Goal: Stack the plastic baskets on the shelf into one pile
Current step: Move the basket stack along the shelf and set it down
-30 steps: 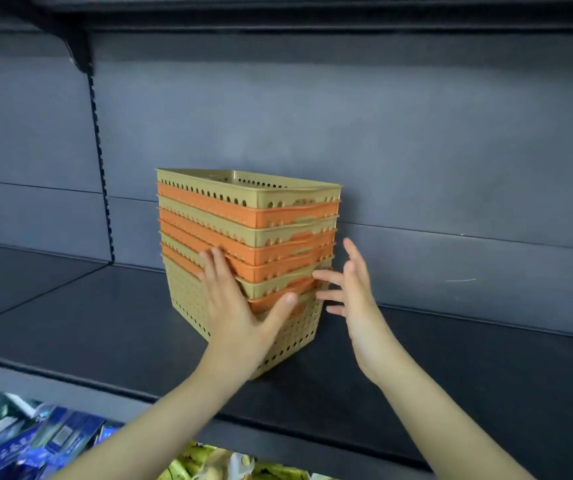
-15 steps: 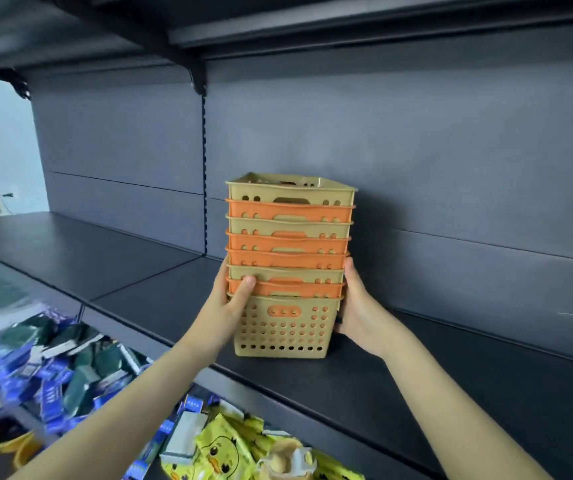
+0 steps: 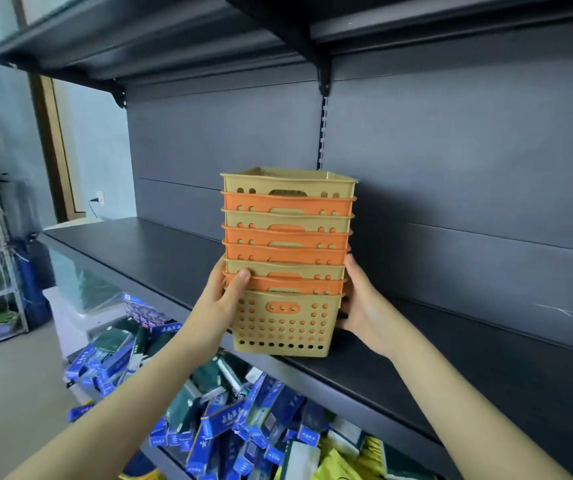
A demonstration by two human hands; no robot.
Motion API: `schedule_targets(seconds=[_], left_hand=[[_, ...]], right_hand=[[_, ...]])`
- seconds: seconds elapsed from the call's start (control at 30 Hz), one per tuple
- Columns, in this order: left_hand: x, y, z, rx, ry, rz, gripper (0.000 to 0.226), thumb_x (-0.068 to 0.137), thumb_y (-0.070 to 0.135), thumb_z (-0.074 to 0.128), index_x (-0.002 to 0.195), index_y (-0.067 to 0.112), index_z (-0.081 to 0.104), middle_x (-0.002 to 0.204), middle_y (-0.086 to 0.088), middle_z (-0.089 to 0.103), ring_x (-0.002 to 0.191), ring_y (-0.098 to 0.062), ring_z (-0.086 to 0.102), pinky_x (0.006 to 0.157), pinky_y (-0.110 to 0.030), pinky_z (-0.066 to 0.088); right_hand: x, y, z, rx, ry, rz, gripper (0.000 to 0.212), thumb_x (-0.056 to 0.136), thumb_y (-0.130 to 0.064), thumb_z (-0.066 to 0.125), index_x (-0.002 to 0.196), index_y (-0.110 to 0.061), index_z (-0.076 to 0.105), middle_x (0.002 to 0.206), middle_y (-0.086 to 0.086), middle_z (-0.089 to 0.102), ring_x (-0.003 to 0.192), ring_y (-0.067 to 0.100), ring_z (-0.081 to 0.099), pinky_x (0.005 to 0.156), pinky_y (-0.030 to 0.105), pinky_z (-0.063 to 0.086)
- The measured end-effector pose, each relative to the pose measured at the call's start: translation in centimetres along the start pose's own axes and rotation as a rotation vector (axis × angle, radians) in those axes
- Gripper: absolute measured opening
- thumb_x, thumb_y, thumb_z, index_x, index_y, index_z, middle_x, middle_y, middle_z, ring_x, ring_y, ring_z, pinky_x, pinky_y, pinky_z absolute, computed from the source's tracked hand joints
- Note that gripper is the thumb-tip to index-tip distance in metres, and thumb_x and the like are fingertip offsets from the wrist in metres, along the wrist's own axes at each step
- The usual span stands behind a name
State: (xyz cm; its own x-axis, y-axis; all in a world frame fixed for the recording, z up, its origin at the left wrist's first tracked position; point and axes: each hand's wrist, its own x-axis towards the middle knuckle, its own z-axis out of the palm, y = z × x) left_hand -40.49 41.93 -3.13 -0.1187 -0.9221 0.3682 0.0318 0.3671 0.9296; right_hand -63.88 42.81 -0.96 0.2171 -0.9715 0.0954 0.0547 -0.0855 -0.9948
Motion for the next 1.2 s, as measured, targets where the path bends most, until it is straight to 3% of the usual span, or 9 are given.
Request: schedule_targets(seconds=[0.1,0.3,0.47,0.63,0.87,0.93,1.03,1.1,1.2], left_hand=[[2.3,-0.3,-6.5,-0.012,0.009,0.009,0.043,0.088,0.058,0.048,0.13,0.05,0.046,0.123,0.023,0.064,0.113,-0.001,0.061,0.093,-0.037,0.047],[8.1,-1.7,-17.2,-0.017,0.075,-0.014,0.021,0.098,0.047,0.045,0.115,0.056,0.05,0.12,0.024,0.063,0.11,0.002,0.06,0.098,-0.039,0.046],[14.0,-5.4,-24.6,-0.03,0.091,-0.034,0.026,0.095,0.052,0.047,0.12,0.056,0.049,0.122,0.022,0.064,0.116,-0.005,0.059,0.103,-0.048,0.044],[20.7,-9.3,-31.4,0.001,0.118,0.012,0.051,0.087,0.057,0.048,0.137,0.049,0.04,0.123,0.027,0.063,0.113,0.005,0.058,0.098,-0.038,0.045],[28.0,-12.2,-41.4,0.076,0.109,0.073,0.051,0.095,0.046,0.045,0.143,0.053,0.027,0.126,0.035,0.056,0.118,0.014,0.051,0.091,-0.013,0.042],[29.7,-13.3,-44.0,0.104,0.113,0.09,0.056,0.096,0.053,0.045,0.146,0.056,0.021,0.137,0.033,0.051,0.126,0.011,0.047,0.1,-0.02,0.039],[32.5,-15.7,-47.6,0.21,0.171,0.089,0.064,0.091,0.064,0.044,0.149,0.053,0.019,0.149,0.031,0.037,0.133,0.01,0.037,0.111,-0.026,0.03],[34.2,-17.1,-49.6,0.25,0.119,0.114,0.056,0.096,0.055,0.042,0.15,0.047,0.026,0.147,0.032,0.035,0.127,0.022,0.034,0.112,-0.017,0.026],[37.0,-18.5,-52.8,0.299,-0.134,0.141,0.043,0.099,0.045,0.043,0.14,0.052,0.032,0.136,0.039,0.038,0.112,0.034,0.036,0.094,0.004,0.028]], right_hand=[[4.9,0.0,5.2,0.012,-0.011,-0.011,0.059,0.082,-0.076,0.042,0.133,-0.048,0.049,0.133,-0.008,0.062,0.127,0.021,0.052,0.107,0.06,0.036],[14.4,0.3,13.6,0.001,-0.061,-0.024,0.054,0.086,-0.073,0.039,0.134,-0.048,0.048,0.132,-0.008,0.062,0.126,0.019,0.054,0.105,0.059,0.039],[23.8,2.2,18.2,0.02,-0.067,-0.016,0.052,0.088,-0.07,0.038,0.129,-0.044,0.056,0.128,-0.006,0.065,0.124,0.018,0.056,0.108,0.056,0.038],[34.9,4.4,21.4,0.012,-0.157,-0.029,0.058,0.087,-0.07,0.034,0.136,-0.042,0.049,0.135,-0.007,0.061,0.129,0.016,0.052,0.111,0.055,0.034],[48.6,5.6,27.7,-0.032,-0.234,0.016,0.066,0.086,-0.074,0.025,0.138,-0.041,0.047,0.14,-0.008,0.056,0.132,0.015,0.048,0.111,0.05,0.036],[51.7,5.6,29.3,-0.08,-0.144,0.04,0.066,0.083,-0.076,0.027,0.133,-0.041,0.052,0.135,-0.008,0.061,0.128,0.015,0.052,0.107,0.048,0.04],[56.2,5.5,30.6,-0.187,0.179,0.056,0.065,0.083,-0.075,0.034,0.133,-0.036,0.051,0.132,0.0,0.062,0.115,0.022,0.06,0.099,0.045,0.048],[58.7,5.9,31.4,-0.194,0.441,0.038,0.063,0.088,-0.067,0.04,0.135,-0.026,0.049,0.132,0.006,0.061,0.106,0.022,0.061,0.091,0.04,0.05],[60.1,7.2,34.0,-0.103,0.796,-0.087,0.047,0.095,-0.053,0.043,0.12,-0.014,0.052,0.125,0.014,0.061,0.088,0.017,0.057,0.084,0.04,0.049]])
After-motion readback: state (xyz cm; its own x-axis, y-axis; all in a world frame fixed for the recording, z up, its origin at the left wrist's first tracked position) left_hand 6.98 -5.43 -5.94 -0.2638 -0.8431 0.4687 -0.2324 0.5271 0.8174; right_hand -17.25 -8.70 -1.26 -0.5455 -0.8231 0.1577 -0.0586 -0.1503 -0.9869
